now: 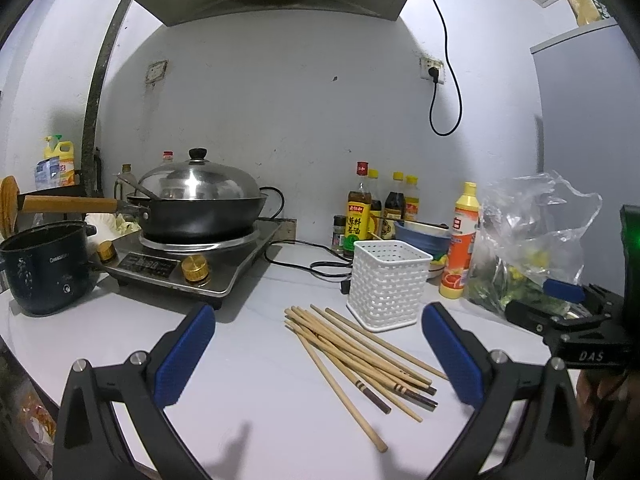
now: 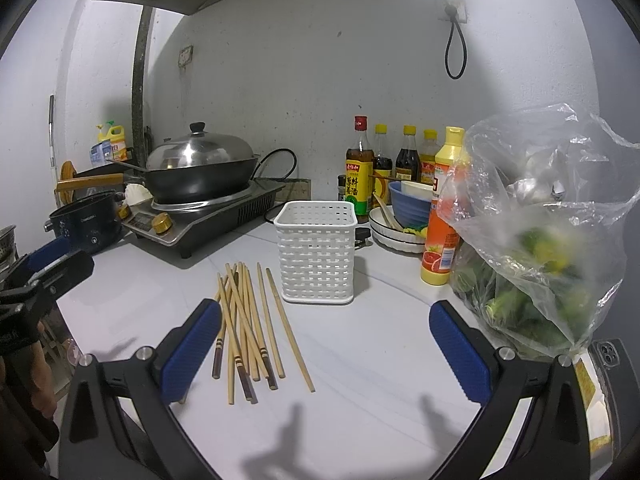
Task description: Organize utensils
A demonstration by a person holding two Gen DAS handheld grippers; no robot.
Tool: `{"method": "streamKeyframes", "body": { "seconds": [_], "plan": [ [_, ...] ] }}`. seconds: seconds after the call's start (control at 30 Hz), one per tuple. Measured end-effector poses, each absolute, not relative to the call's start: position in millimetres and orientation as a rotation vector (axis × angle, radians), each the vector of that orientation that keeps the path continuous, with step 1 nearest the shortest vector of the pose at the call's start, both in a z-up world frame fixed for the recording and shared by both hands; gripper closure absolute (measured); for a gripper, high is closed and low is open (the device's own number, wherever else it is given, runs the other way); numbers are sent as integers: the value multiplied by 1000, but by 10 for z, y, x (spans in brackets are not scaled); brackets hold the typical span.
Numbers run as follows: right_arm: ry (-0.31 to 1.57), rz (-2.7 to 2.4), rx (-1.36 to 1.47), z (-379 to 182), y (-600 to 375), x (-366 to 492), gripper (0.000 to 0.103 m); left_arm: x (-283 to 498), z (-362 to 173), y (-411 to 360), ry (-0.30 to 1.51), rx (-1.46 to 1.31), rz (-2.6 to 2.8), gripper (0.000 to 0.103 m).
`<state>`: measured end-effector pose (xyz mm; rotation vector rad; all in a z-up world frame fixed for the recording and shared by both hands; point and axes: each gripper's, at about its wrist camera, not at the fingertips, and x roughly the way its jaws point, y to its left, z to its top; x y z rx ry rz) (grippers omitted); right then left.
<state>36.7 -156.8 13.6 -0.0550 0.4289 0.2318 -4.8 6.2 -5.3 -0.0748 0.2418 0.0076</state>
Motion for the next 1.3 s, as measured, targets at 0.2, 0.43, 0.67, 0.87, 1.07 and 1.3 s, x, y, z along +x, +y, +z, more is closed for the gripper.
{"method": "streamKeyframes", "body": {
  "seconds": [0.2,0.43,0.67,0.87,1.07,1.3],
  "plan": [
    [429,233,-54,131,-1570,368,0,-51,-54,70,243,-77,10,0],
    [427,229,-54,134,-1577,361,0,-54,-52,83,242,-77,19,0],
    [430,228,-55,131,-1588,355,0,-61,-58,84,243,-76,20,0],
    [435,226,-60,125,-1585,373,0,-74,-67,109,234,-81,36,0],
    [461,229,-68,93,-1553,473,0,14,-88,142,257,-84,38,0],
    [545,287,-173,-9,-1305,760,0,137,-158,388,304,-119,47,0]
  ]
}}
